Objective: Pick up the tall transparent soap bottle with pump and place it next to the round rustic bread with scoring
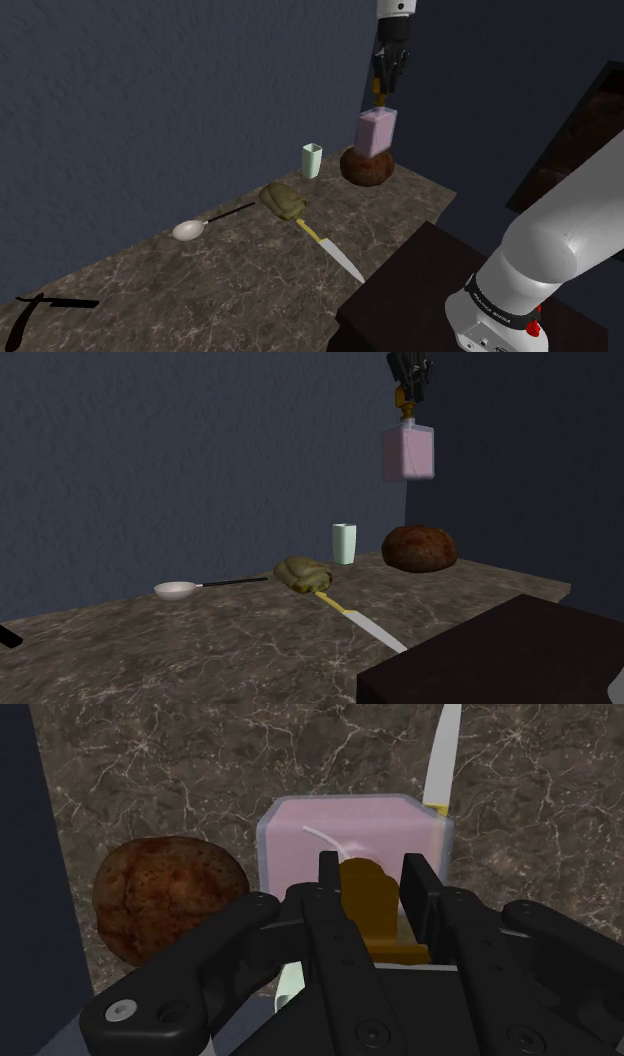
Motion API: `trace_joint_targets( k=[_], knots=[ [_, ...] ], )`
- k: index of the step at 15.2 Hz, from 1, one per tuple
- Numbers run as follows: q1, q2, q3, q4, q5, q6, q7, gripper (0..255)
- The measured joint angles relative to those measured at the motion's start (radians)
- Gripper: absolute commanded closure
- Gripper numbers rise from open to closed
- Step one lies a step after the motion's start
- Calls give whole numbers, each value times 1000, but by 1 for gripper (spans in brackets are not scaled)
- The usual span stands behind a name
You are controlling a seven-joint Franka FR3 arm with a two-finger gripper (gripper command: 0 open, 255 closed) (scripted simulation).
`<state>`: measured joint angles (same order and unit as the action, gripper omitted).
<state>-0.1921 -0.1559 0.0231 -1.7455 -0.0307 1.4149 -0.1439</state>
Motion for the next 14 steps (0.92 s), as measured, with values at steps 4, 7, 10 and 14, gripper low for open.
trace_joint_targets(
  k=[4, 7, 10, 14],
  knots=[
    [-40, 5, -53, 6, -24, 3, -93, 255],
    [-72, 26, -96, 30, -42, 5, -170, 255],
    [-104, 42, -137, 42, -57, 14, -242, 255],
    [-149, 101, -192, 107, -69, 17, -342, 255]
  ],
)
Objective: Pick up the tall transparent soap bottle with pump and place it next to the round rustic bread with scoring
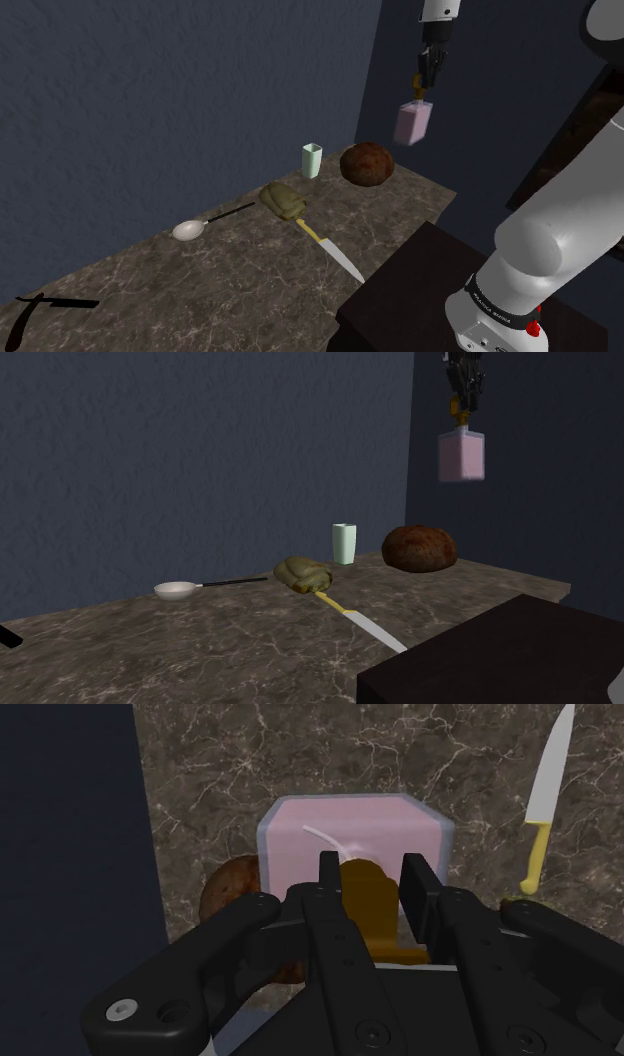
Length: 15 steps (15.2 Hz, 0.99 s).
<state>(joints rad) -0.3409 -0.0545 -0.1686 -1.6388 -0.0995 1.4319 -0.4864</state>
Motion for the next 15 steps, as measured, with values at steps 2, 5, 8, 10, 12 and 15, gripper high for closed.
trace_joint_targets(
  k=[2, 5, 8, 10, 12, 15],
  knots=[
    [-20, 26, -23, 29, -3, 0, -44, 255],
    [-57, 86, -60, 107, -1, -11, -121, 255],
    [-77, 116, -78, 120, 1, 9, -158, 255],
    [-80, 111, -81, 87, -1, 37, -162, 255],
    [-80, 105, -81, 54, -2, 64, -159, 255],
    [-79, 94, -80, 2, -4, 105, -153, 255]
  ],
)
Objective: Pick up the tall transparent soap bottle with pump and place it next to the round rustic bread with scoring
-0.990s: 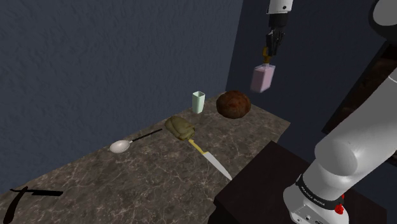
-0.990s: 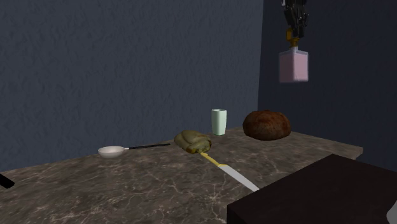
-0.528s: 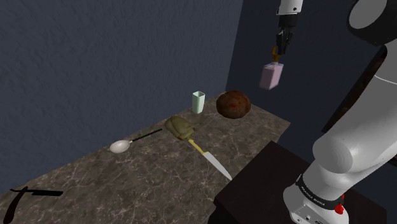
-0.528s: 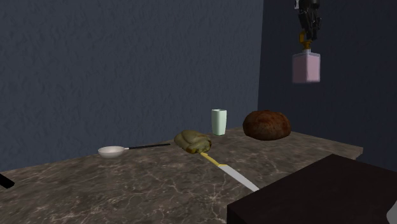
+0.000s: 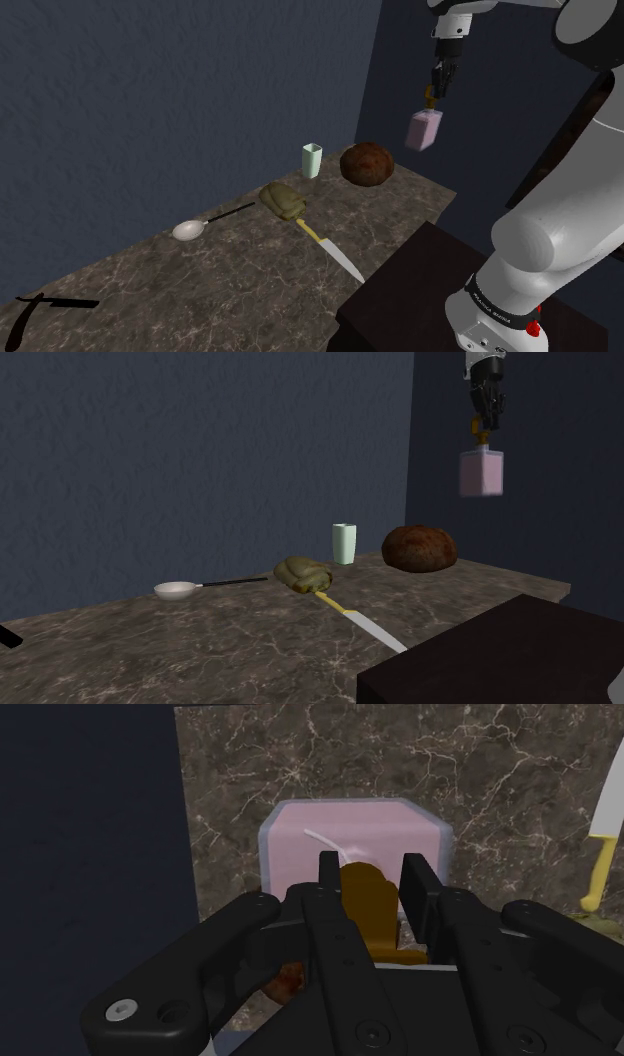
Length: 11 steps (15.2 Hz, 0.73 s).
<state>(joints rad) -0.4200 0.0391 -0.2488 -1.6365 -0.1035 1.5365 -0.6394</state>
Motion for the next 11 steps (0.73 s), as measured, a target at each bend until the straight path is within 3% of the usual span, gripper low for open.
trace_joint_targets(
  k=[11],
  knots=[
    [-1, -3, -1, -156, -2, 152, 15, 255]
  ],
)
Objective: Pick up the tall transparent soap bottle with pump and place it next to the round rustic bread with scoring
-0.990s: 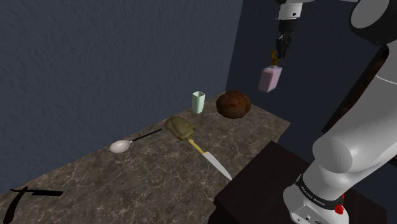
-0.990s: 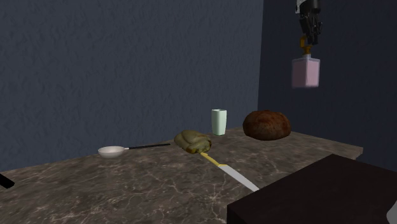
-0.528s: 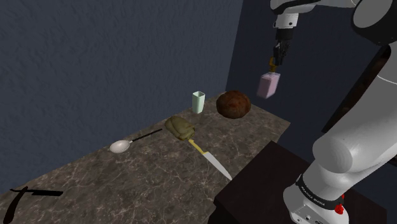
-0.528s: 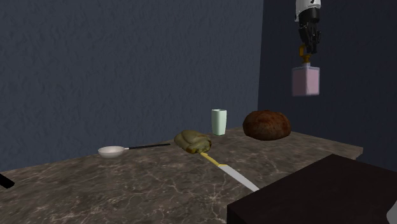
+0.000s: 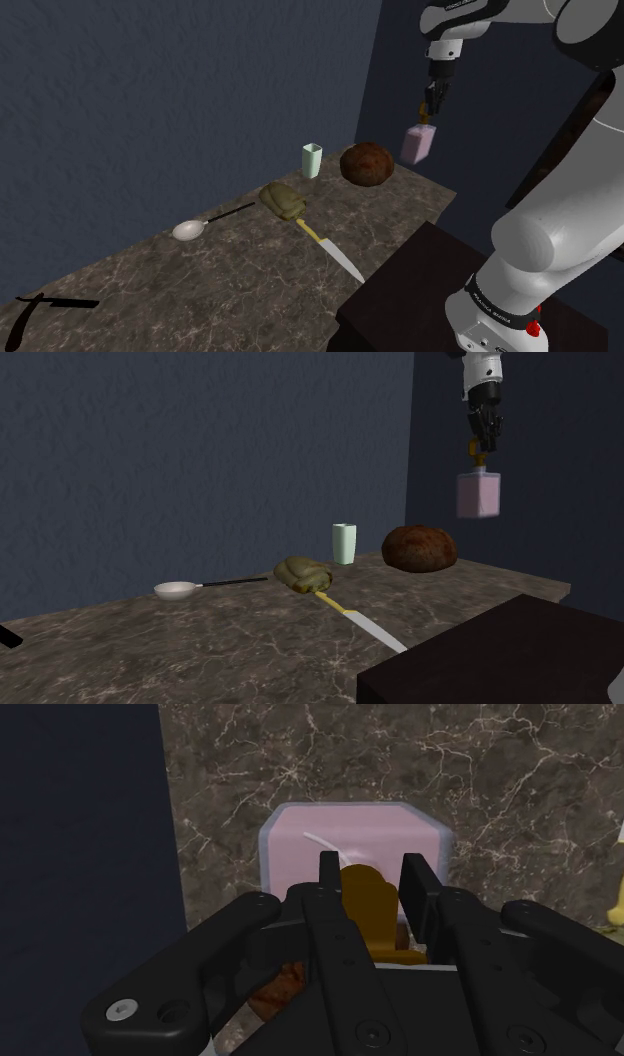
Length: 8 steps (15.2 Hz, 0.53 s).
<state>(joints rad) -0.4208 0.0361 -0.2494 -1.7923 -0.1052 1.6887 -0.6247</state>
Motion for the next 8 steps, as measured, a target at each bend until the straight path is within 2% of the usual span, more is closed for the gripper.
trace_joint_targets(
  k=[8],
  knots=[
    [-2, 12, -2, -89, 1, 101, 6, 255]
  ],
)
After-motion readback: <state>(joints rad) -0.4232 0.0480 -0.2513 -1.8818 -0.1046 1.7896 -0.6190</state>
